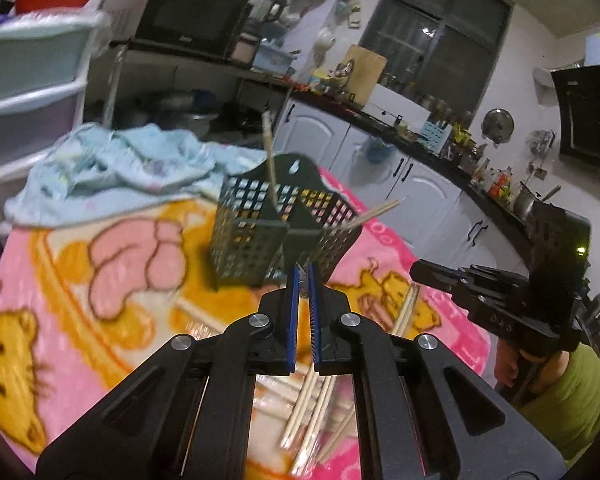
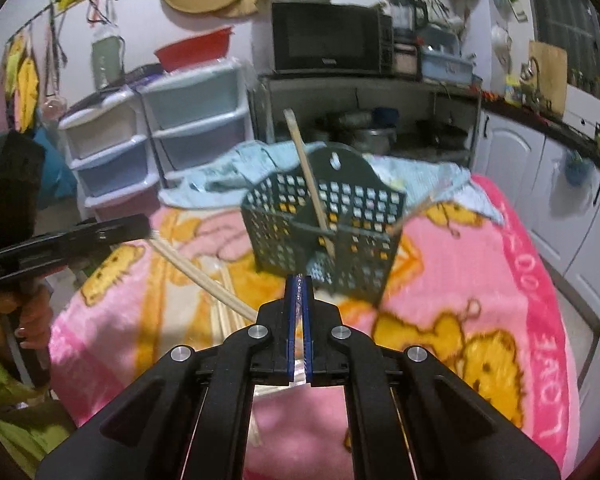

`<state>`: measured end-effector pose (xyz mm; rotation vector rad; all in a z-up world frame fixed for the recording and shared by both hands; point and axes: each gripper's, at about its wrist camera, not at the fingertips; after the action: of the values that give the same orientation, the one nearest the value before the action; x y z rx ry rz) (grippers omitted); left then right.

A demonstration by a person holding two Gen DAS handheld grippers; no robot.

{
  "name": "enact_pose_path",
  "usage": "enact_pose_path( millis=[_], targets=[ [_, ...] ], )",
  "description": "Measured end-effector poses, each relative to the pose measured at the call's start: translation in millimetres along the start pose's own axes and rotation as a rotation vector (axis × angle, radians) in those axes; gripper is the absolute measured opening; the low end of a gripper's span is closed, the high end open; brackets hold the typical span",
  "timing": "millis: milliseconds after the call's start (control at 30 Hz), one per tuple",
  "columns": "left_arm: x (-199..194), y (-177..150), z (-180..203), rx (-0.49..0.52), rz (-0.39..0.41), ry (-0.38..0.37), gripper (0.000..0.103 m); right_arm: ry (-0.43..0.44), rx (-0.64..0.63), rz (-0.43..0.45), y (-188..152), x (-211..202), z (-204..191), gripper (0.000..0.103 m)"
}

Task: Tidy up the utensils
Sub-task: 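Lift both held chopsticks and carry them above the green caddy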

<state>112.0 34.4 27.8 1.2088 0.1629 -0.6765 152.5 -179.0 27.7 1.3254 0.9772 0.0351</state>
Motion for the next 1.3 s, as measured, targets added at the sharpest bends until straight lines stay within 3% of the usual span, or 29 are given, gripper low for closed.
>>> enact_pose_path(
  millis=[333, 867, 1300],
  targets=[
    [-1.5, 39.4, 31.3, 0.065, 0.072, -0.058, 0.002, 0.023, -0.066, 0.092, 36.8, -26.0, -19.2, 0.003],
    [-20.4, 93.8, 63.3, 0.142, 0.201, -0.109, 0.002, 0.000, -0.092, 0.260, 94.8, -63.1, -11.5, 0.003],
    [-26.6, 147.0, 59.3, 0.164, 0.281, -0.067, 0.002, -0.027, -0.113, 0.356, 148.1, -73.6, -1.7, 0.003]
  ],
)
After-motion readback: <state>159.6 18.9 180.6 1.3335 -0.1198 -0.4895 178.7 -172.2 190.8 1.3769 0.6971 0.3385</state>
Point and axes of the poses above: each gripper's, at about its wrist camera, not at the fingertips, and x roughly the way its jaws point, z to its right, y to its top
